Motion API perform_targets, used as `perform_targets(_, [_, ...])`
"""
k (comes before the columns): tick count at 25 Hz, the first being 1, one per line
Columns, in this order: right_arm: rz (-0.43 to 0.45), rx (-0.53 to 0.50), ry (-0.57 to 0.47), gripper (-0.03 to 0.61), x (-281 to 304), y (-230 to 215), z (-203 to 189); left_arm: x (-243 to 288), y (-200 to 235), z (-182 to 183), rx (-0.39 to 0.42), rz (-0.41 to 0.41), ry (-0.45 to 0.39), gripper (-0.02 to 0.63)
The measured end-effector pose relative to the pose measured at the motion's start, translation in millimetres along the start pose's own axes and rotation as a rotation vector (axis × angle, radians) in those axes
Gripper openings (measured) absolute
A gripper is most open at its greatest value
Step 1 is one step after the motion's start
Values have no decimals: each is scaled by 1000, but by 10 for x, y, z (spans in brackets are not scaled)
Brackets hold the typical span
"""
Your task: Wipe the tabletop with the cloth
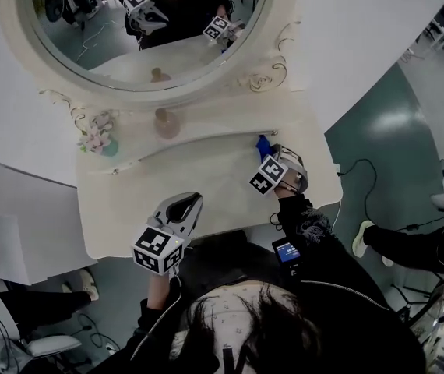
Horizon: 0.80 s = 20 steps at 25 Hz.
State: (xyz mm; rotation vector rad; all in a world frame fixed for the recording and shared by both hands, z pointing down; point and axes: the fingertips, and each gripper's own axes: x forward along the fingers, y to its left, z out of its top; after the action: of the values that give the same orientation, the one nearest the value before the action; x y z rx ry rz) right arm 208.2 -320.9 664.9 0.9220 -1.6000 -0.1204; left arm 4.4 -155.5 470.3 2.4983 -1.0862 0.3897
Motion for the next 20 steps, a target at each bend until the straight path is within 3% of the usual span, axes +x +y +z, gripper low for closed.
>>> perform_targets(16, [-101,71,104,74,162,-981,-1511,848,-651,245,83,-86,64,2])
perform_targets(20, [-144,65,105,71,156,-1102,-1697,931,-729,220,94,-108,93,2])
